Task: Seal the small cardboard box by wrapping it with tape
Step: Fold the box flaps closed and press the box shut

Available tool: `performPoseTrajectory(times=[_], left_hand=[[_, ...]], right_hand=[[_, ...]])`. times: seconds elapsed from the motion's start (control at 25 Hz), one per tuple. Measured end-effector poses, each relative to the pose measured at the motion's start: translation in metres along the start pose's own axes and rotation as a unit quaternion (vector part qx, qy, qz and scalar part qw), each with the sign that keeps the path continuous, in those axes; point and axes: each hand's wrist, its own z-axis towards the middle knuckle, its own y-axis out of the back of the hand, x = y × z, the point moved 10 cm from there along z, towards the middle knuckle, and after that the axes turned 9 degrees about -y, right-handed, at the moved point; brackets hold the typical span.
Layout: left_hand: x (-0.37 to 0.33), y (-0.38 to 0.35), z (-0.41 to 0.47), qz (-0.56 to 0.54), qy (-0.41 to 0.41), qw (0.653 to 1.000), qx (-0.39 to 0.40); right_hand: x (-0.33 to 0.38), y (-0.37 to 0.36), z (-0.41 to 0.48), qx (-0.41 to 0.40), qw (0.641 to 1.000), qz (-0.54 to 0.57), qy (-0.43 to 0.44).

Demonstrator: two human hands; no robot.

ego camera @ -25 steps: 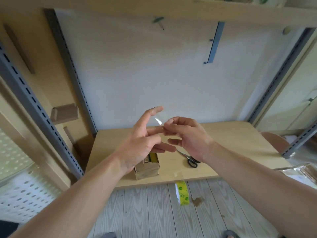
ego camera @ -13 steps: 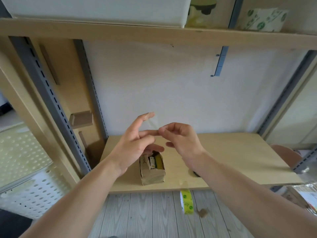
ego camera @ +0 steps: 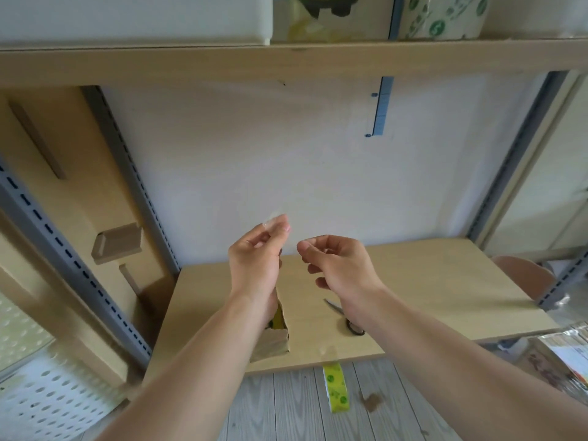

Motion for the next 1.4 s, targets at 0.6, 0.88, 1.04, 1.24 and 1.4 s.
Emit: performPoseTrajectory(times=[0.6,0.88,1.04,1.24,1.4], left_hand=[[-0.009,0.027,0.028,0.258,-0.092,0.956,0.101],[-0.002,0.083,0.047,0.295,-0.087,0.948,0.083],[0.020,0.107,0.054,0.331,-0.065,0.936,0.101],[0.112,0.121,0.041,0.480,0.061,0.842,0.236],[0.195,0.153,0.014,0.431,0.232,0.854,0.176]], right_hand=[[-0.016,0.003,0.026,0.009,0.997,-0.082,-0.008],[-0.037,0.005,0.041,-0.018,0.991,-0.129,-0.029],[-0.033,0.000,0.047,-0.025,0.948,-0.316,0.027],[-0.028,-0.010,0.052,-0.031,0.921,-0.380,0.079],[-0.033,-0.008,0.061,-0.046,0.912,-0.397,0.095]])
